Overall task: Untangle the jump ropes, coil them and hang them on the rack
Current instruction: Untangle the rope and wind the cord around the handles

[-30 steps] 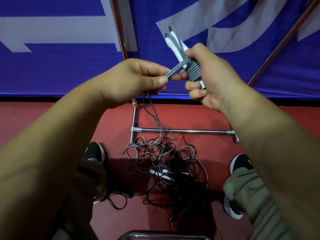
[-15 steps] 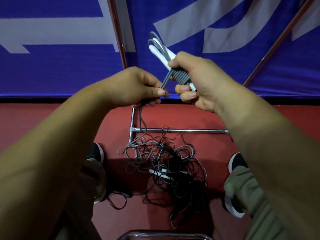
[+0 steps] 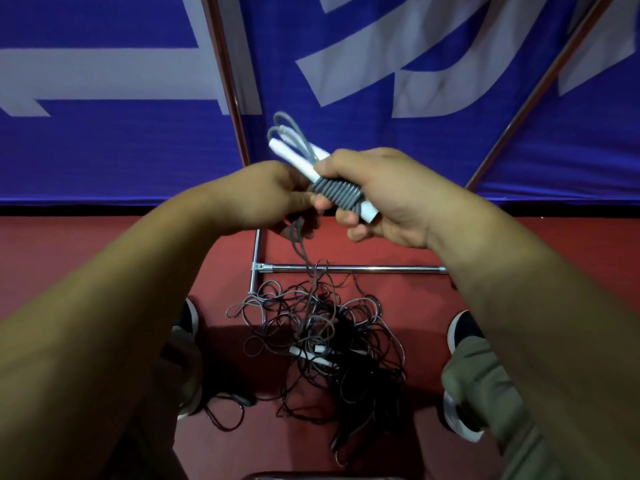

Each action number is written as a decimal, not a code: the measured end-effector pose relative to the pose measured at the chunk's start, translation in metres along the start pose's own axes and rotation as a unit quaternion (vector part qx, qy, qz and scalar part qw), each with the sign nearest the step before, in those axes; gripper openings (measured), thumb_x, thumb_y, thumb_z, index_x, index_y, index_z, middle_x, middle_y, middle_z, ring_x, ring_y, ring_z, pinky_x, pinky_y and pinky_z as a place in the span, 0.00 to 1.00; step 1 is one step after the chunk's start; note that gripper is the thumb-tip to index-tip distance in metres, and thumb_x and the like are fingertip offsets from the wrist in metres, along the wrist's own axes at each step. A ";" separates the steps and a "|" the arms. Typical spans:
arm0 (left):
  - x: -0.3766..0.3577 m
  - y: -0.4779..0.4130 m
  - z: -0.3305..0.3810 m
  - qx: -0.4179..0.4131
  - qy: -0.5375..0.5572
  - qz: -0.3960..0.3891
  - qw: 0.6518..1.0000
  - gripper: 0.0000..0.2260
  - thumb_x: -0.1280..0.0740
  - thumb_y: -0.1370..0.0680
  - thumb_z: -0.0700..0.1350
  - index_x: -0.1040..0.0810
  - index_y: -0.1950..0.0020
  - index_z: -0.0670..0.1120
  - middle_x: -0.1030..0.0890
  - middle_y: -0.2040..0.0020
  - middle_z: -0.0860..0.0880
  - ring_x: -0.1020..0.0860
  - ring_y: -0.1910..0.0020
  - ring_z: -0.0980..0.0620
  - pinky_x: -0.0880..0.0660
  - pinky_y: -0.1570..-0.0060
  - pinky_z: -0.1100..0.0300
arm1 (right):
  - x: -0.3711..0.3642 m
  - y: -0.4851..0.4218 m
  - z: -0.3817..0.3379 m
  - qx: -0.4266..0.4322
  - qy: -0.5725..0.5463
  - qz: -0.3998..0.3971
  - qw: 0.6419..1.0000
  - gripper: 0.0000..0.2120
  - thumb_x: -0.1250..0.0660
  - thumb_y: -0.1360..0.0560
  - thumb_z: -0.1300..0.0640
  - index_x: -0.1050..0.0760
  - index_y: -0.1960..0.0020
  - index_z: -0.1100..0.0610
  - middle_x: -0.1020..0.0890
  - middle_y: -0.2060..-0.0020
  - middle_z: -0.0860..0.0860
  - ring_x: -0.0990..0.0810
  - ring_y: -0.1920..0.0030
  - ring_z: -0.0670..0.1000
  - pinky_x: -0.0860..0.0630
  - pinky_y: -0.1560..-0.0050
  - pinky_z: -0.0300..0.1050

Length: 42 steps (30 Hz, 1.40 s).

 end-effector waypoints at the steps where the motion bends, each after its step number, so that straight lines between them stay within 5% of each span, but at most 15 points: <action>1: 0.001 -0.002 0.000 -0.010 -0.015 0.005 1.000 0.08 0.36 0.15 0.38 0.19 0.51 0.43 0.14 0.56 0.43 0.14 0.62 0.57 0.16 0.61 0.61 | -0.003 0.002 0.003 -0.002 0.003 -0.020 1.000 0.11 0.32 0.18 0.55 0.23 0.42 0.62 0.15 0.58 0.59 0.31 0.72 0.49 0.34 0.71 0.41; 3: 0.000 -0.001 0.005 -0.059 -0.021 -0.010 0.998 0.13 0.37 0.16 0.35 0.21 0.57 0.47 0.17 0.63 0.52 0.19 0.67 0.61 0.23 0.66 0.67 | -0.008 0.007 0.009 -0.009 0.012 -0.053 0.998 0.11 0.32 0.17 0.57 0.24 0.42 0.64 0.14 0.56 0.61 0.31 0.72 0.50 0.35 0.73 0.40; 5: 0.002 -0.003 0.008 -0.110 -0.030 -0.034 0.993 0.09 0.35 0.18 0.36 0.19 0.53 0.47 0.16 0.59 0.54 0.18 0.60 0.59 0.23 0.58 0.64 | -0.012 0.011 0.016 -0.027 0.024 -0.089 0.995 0.12 0.33 0.17 0.58 0.24 0.41 0.67 0.13 0.54 0.62 0.30 0.72 0.50 0.36 0.75 0.39; 8: 0.007 -0.005 0.004 -0.144 0.034 -0.040 0.988 0.05 0.30 0.20 0.33 0.18 0.45 0.39 0.14 0.51 0.46 0.16 0.52 0.50 0.20 0.50 0.59 | -0.016 0.020 0.028 -0.081 0.054 -0.155 0.983 0.14 0.33 0.16 0.57 0.24 0.39 0.68 0.13 0.50 0.64 0.29 0.71 0.50 0.37 0.76 0.38; 11: 0.008 -0.011 0.008 -0.134 0.131 -0.009 0.982 0.07 0.27 0.24 0.36 0.16 0.47 0.37 0.16 0.48 0.32 0.16 0.51 0.44 0.18 0.49 0.56 | -0.016 0.026 0.039 -0.126 0.073 -0.195 0.970 0.11 0.34 0.16 0.57 0.24 0.40 0.65 0.13 0.49 0.64 0.30 0.71 0.49 0.38 0.76 0.37; 14: 0.016 -0.011 0.022 -0.149 0.130 0.030 0.980 0.06 0.24 0.28 0.37 0.14 0.51 0.41 0.15 0.49 0.35 0.15 0.50 0.44 0.18 0.46 0.55 | -0.010 0.024 0.042 -0.143 0.064 -0.194 0.968 0.07 0.33 0.16 0.57 0.25 0.43 0.61 0.15 0.54 0.62 0.31 0.72 0.49 0.42 0.77 0.35; 17: 0.021 -0.004 0.036 -0.156 0.032 0.027 0.987 0.06 0.22 0.29 0.36 0.13 0.53 0.43 0.13 0.51 0.44 0.15 0.45 0.45 0.18 0.40 0.54 | 0.001 0.023 0.046 -0.170 0.104 -0.173 0.965 0.08 0.32 0.16 0.56 0.26 0.40 0.59 0.17 0.57 0.60 0.31 0.73 0.48 0.43 0.79 0.34; 23: 0.011 0.004 0.045 -0.153 -0.174 0.014 0.973 0.10 0.20 0.26 0.42 0.13 0.50 0.55 0.14 0.51 0.57 0.16 0.50 0.58 0.21 0.48 0.65 | 0.028 0.006 0.057 -0.218 0.191 -0.071 0.955 0.12 0.32 0.16 0.54 0.25 0.38 0.62 0.11 0.50 0.60 0.29 0.71 0.48 0.33 0.78 0.36; 30: 0.004 0.003 0.028 -0.075 -0.262 0.059 0.960 0.15 0.19 0.27 0.49 0.19 0.45 0.54 0.16 0.58 0.56 0.19 0.61 0.62 0.25 0.63 0.66 | 0.049 -0.012 0.050 -0.150 0.124 0.085 0.977 0.09 0.27 0.20 0.56 0.21 0.43 0.57 0.16 0.60 0.54 0.28 0.70 0.49 0.36 0.74 0.37; 36: -0.010 0.004 0.013 0.032 -0.008 0.016 0.999 0.09 0.30 0.16 0.46 0.21 0.52 0.41 0.15 0.64 0.43 0.14 0.66 0.46 0.19 0.68 0.60 | 0.048 -0.019 0.032 -0.062 0.034 0.125 0.990 0.17 0.29 0.23 0.41 0.20 0.45 0.55 0.17 0.61 0.53 0.31 0.71 0.49 0.42 0.73 0.36; 42: -0.007 -0.002 0.013 -0.005 0.272 -0.048 0.961 0.10 0.40 0.12 0.44 0.20 0.44 0.42 0.15 0.54 0.46 0.15 0.54 0.50 0.15 0.46 0.53 | 0.050 -0.024 0.028 -0.043 -0.004 0.136 0.990 0.25 0.32 0.20 0.36 0.18 0.38 0.57 0.18 0.59 0.54 0.31 0.74 0.48 0.42 0.76 0.36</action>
Point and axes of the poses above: each hand's wrist, its own y-axis away from the middle knuckle, its own x-axis out of the back of the hand, z = x × y, the point moved 8 cm from there along -y, towards the middle knuckle
